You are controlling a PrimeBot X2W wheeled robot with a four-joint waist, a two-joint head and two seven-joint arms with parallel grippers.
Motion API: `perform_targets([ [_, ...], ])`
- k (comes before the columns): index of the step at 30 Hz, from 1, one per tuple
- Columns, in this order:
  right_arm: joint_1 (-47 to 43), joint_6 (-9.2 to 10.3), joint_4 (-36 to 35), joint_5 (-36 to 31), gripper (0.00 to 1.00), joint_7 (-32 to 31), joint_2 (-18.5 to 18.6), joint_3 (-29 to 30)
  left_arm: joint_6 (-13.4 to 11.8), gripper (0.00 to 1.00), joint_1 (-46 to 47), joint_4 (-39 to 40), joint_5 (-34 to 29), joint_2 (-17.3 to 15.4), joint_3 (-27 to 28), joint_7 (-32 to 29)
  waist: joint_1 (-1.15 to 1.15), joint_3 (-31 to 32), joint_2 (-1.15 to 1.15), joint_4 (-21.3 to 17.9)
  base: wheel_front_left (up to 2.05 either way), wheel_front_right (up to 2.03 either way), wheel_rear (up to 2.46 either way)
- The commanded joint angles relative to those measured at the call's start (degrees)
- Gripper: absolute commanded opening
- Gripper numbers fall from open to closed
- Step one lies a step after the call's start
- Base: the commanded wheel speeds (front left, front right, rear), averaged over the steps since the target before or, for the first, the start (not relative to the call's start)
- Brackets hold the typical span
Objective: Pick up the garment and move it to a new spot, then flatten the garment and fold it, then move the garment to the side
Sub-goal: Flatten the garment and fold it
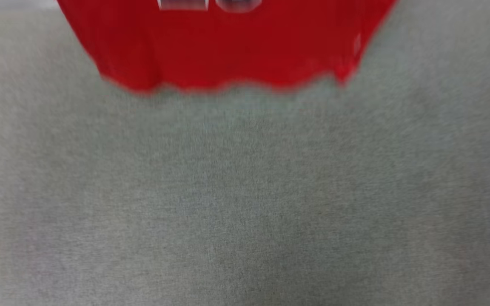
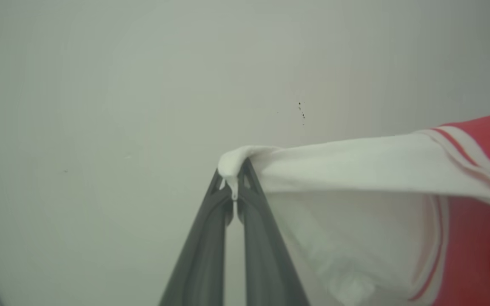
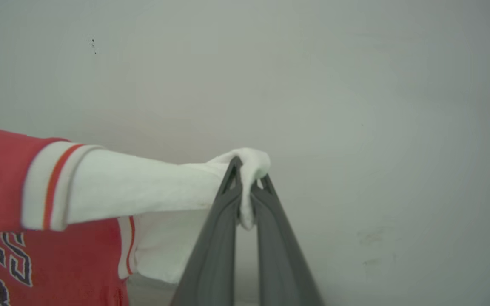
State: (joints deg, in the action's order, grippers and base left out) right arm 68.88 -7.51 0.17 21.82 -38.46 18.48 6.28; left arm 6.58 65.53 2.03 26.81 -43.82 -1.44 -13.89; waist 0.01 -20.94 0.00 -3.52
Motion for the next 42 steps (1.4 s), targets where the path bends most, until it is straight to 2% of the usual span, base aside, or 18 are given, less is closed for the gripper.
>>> perform_targets([
  [1, 5.2, 0.04, 3.14, -2.06, 0.0, 2.16, 0.09, -0.35, 0.17, 0.0, 6.85, -4.78, -1.11, 0.96, -1.59, 2.07, -0.01, -7.82, 0.0, 0.7, 0.0, 0.0, 0.0],
  [6, 14.52, 0.05, 9.54, -6.25, 0.0, 6.87, -0.56, 0.16, 0.36, 0.0, 18.91, -13.53, -3.58, 2.84, -4.83, 6.2, -0.01, -13.02, 0.0, 1.29, 0.0, 0.0, 0.0],
  [7, 19.3, 0.05, 13.16, -8.9, 0.0, 9.9, -0.97, 0.75, 0.34, 0.0, 24.36, -17.49, -4.48, 4.24, -5.94, 7.98, -0.01, -15.67, 0.0, 1.77, 0.0, 0.0, 0.0],
  [9, 22.56, 0.05, 17.03, -11.33, 0.0, 13.25, -1.73, 1.25, 0.23, 0.0, 28.59, -21.52, -5.46, 5.6, -6.79, 10.46, -0.01, -17.43, 0.0, 2.21, 0.0, 0.0, 0.0],
  [15, 27.18, 0.05, 25.48, -15.95, 0.0, 21.62, -3.87, 1.3, 0.34, 0.0, 34.21, -31.62, -7.02, 9.57, -9.36, 18.78, -0.01, -19.85, 0.0, 3.82, 0.0, 0.0, 0.0],
  [21, 22.11, 0.05, 31.54, -15.65, 0.0, 24.67, -3.86, -1.49, 0.71, 0.0, 28.23, -38.37, -6.55, 13.0, -14.42, 24.66, -0.01, -18.93, 0.0, 5.35, 0.0, 0.0, 0.0],
  [28, 10.14, 0.05, 36.11, -13.48, 0.0, 25.7, -2.94, -6.2, 0.85, 0.0, 15.18, -42.63, -4.22, 14.61, -19.32, 28.06, -0.01, -13.56, 0.0, 5.63, 0.0, 0.0, 0.0],
  [32, 1.49, 0.04, 37.65, -10.17, 0.0, 24.15, -2.17, -9.23, 0.87, 0.0, 5.67, -42.71, -3.77, 14.36, -21.57, 28.89, -0.01, -8.6, 0.0, 5.55, 0.0, 0.0, 0.0],
  [36, -7.6, 0.05, 37.18, -5.74, 0.0, 21.54, 0.22, -11.74, 0.87, 0.0, -3.8, -41.5, -5.1, 12.94, -23.98, 29.13, -0.01, -3.51, 0.0, 5.44, 0.0, 0.0, 0.0],
  [42, -21.08, 0.06, 35.15, 0.51, 0.0, 19.08, 3.2, -11.62, 0.82, 0.0, -17.69, -39.6, -4.04, 11.21, -26.21, 28.38, -0.01, 3.41, 0.0, 5.24, 0.0, 0.0, 0.0],
])
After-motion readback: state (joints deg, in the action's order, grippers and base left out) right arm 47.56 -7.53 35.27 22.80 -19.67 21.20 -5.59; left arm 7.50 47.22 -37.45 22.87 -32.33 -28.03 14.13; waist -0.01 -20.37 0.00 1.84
